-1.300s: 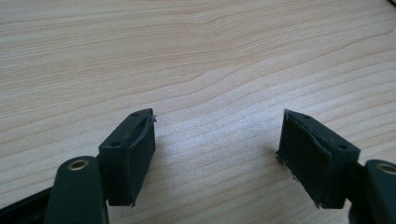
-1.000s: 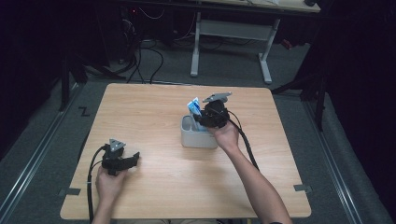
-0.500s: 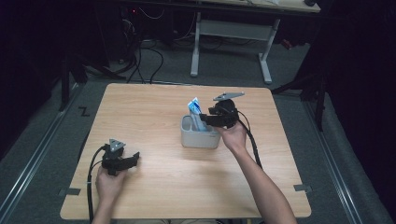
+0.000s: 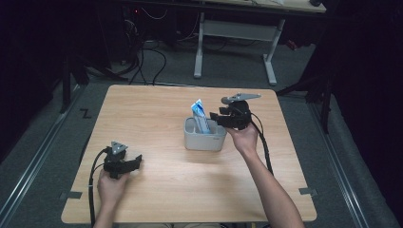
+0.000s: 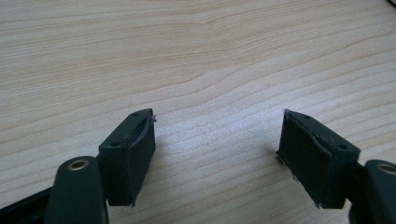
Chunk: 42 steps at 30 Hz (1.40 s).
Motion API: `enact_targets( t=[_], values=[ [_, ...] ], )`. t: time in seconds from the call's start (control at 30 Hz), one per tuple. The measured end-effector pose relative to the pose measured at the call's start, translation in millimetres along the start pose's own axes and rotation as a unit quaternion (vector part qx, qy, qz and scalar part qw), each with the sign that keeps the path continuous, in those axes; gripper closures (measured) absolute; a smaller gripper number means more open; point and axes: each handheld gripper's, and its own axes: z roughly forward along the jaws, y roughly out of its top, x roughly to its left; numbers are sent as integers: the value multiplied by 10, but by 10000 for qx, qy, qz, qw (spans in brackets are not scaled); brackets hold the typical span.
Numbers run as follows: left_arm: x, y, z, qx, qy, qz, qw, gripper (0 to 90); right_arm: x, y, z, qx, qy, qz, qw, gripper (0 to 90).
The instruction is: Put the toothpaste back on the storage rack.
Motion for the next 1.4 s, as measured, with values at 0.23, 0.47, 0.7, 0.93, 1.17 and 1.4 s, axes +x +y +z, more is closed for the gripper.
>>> enact_targets(
  t=[0.23,0.47,0.7,0.93,1.17,1.4],
  values=[
    [0,0,0,2,6,2,10000,274,-8,0,-88,-90,-96,-52,9999,511],
    [0,0,0,-3,8,-5,10000,274,-31,5,-186,-213,-109,-47,9997,507],
    [0,0,0,2,8,-2,10000,274,-33,3,-238,-214,-102,-20,9997,506],
    [-1,0,0,4,11,3,10000,274,-13,-4,-310,-235,-127,-111,9996,505],
    [2,0,-1,-2,9,-7,10000,274,-42,-8,-401,-318,-183,-69,9993,505],
    [2,-1,-1,-3,5,-12,10000,274,-55,-9,-472,-365,-225,-61,9991,505]
  ],
)
